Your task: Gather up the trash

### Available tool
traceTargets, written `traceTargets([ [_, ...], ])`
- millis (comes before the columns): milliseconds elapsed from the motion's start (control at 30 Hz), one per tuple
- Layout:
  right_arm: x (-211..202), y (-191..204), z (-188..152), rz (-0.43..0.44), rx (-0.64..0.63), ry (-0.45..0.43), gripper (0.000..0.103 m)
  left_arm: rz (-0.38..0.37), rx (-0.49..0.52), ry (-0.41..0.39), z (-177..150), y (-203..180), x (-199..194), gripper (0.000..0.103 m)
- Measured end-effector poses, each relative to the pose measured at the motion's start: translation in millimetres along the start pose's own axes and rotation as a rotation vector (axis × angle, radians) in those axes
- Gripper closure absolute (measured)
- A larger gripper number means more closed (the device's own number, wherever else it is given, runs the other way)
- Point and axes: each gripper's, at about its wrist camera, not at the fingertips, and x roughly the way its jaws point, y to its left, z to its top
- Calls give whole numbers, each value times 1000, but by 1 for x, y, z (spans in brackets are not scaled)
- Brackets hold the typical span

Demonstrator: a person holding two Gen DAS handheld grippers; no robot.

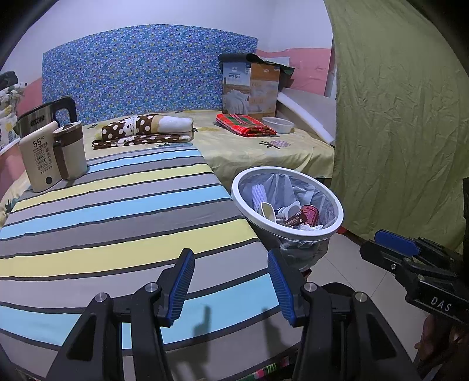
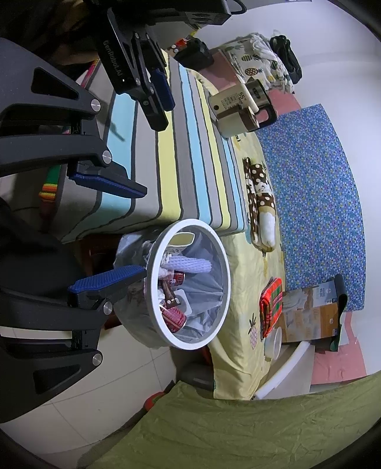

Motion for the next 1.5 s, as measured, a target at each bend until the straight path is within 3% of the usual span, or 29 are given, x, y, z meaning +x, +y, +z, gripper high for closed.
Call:
traceTargets([
  [1500,-1,0,2,-1,-6,3,53,21,14,-17,-5,-3,-5,51],
])
